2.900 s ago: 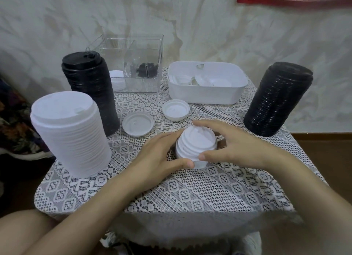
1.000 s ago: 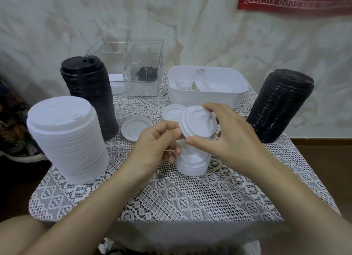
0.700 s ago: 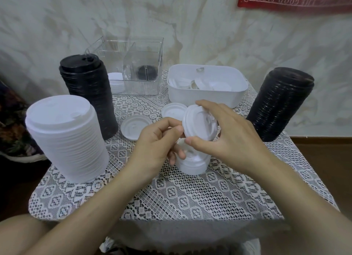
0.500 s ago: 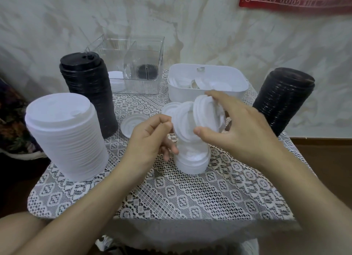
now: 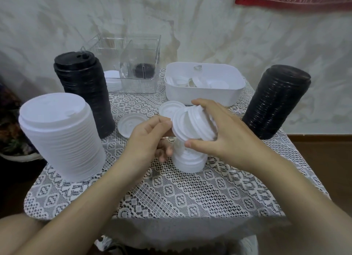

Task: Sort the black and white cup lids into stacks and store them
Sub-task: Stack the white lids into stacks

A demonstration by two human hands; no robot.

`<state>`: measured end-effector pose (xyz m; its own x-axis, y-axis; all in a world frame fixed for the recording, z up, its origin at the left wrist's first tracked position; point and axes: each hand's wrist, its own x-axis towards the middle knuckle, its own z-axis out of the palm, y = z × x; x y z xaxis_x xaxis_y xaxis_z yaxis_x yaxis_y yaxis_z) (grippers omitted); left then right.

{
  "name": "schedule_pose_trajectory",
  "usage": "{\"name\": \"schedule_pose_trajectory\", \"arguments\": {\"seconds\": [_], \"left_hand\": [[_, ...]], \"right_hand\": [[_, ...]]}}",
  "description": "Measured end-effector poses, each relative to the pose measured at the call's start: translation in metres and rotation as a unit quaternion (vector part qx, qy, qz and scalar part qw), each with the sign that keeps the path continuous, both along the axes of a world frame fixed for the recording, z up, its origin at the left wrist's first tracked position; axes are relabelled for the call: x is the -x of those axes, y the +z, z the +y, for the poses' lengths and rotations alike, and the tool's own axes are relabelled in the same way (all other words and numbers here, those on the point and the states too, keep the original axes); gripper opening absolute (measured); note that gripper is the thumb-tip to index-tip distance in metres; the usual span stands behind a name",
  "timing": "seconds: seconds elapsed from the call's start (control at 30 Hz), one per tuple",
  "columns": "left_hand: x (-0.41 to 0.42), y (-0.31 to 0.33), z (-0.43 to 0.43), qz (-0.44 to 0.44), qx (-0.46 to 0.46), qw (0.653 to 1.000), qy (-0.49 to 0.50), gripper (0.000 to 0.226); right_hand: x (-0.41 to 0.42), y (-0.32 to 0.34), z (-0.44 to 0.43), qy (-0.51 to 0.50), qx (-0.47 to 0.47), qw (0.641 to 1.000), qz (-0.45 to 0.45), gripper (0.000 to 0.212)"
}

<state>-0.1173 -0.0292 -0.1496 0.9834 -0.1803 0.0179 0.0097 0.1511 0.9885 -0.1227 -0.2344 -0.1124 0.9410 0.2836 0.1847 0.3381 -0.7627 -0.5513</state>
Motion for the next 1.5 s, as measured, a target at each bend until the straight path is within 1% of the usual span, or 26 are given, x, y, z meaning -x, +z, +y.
{"name": "schedule_pose_trajectory", "arguments": {"seconds": [0.13,0.23,0.33,0.43,0.5,0.63,0.83,0.97,1.0,1.1,1.17,1.27,1.4,1.5], "left_hand": [[0.0,-0.005,0.005,-0.066,-0.122,0.99,0.035,0.015],[0.001,-0.011,0.012,-0.096,-0.181,0.979,-0.002,0.028],[0.001,-0.018,0.017,-0.132,-0.274,0.953,-0.003,0.028],[-0.001,-0.021,0.019,-0.155,-0.326,0.932,0.013,0.027],[0.0,-0.022,0.019,-0.163,-0.347,0.923,0.017,0.033],[0.0,-0.025,0.018,-0.177,-0.369,0.912,0.013,0.045],[0.0,-0.026,0.015,-0.187,-0.361,0.914,-0.006,0.044],[0.001,-0.027,0.015,-0.198,-0.369,0.908,-0.022,0.047],[0.001,-0.027,0.015,-0.199,-0.38,0.903,-0.031,0.052],[0.002,-0.028,0.014,-0.204,-0.42,0.883,-0.051,0.079],[0.001,-0.029,0.014,-0.206,-0.429,0.878,-0.048,0.09],[-0.001,-0.03,0.014,-0.197,-0.421,0.884,-0.047,0.093],[0.001,-0.028,0.012,-0.205,-0.443,0.871,-0.05,0.092],[0.003,-0.028,0.01,-0.198,-0.437,0.876,-0.044,0.091]], "right_hand": [[0.001,0.003,-0.004,0.017,0.046,0.998,0.03,0.089],[0.002,0.004,-0.006,0.039,0.092,0.993,0.056,0.09],[0.004,0.002,-0.004,0.055,0.12,0.988,0.075,0.089],[0.002,-0.002,-0.002,0.054,0.13,0.987,0.075,0.091],[0.002,-0.003,-0.002,0.052,0.128,0.988,0.075,0.093],[0.002,-0.003,-0.002,0.046,0.119,0.988,0.085,0.097],[-0.002,-0.005,-0.011,0.032,0.092,0.989,0.114,0.109],[-0.006,-0.005,-0.02,0.007,0.071,0.992,0.105,0.109],[-0.007,-0.006,-0.021,0.003,0.067,0.992,0.107,0.107],[-0.008,-0.009,-0.022,0.004,0.065,0.992,0.112,0.099],[-0.008,-0.011,-0.021,0.008,0.069,0.991,0.113,0.097],[-0.006,-0.013,-0.014,0.018,0.069,0.99,0.12,0.095],[-0.005,-0.014,-0.008,0.028,0.092,0.986,0.137,0.098],[-0.005,-0.013,-0.009,0.042,0.097,0.983,0.154,0.1]]}}
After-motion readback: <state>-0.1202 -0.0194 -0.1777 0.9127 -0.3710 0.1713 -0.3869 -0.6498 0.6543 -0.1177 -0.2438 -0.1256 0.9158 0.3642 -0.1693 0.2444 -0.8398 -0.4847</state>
